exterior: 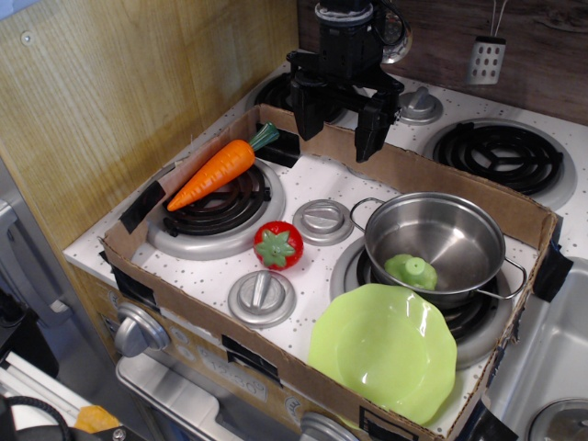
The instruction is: Take broccoli out of pan
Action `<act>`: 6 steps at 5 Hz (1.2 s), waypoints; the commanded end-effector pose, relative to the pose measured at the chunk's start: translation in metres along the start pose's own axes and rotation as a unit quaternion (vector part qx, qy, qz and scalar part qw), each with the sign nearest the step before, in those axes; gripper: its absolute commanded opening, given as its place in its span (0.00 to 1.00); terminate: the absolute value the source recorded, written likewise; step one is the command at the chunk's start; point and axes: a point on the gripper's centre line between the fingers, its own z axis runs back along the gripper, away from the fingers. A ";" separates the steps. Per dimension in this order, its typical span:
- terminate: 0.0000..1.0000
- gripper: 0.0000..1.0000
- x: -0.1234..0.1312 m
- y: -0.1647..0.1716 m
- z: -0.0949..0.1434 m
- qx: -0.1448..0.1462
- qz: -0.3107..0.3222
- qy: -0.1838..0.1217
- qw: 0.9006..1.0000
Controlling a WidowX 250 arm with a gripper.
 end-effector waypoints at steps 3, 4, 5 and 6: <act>0.00 1.00 -0.016 -0.025 0.066 0.059 0.028 0.002 0.998; 0.00 1.00 -0.036 -0.047 0.080 0.054 0.072 0.007 0.996; 0.00 1.00 -0.049 -0.067 0.075 0.010 0.117 -0.003 0.993; 0.00 1.00 -0.050 -0.080 0.055 -0.024 0.116 -0.019 0.993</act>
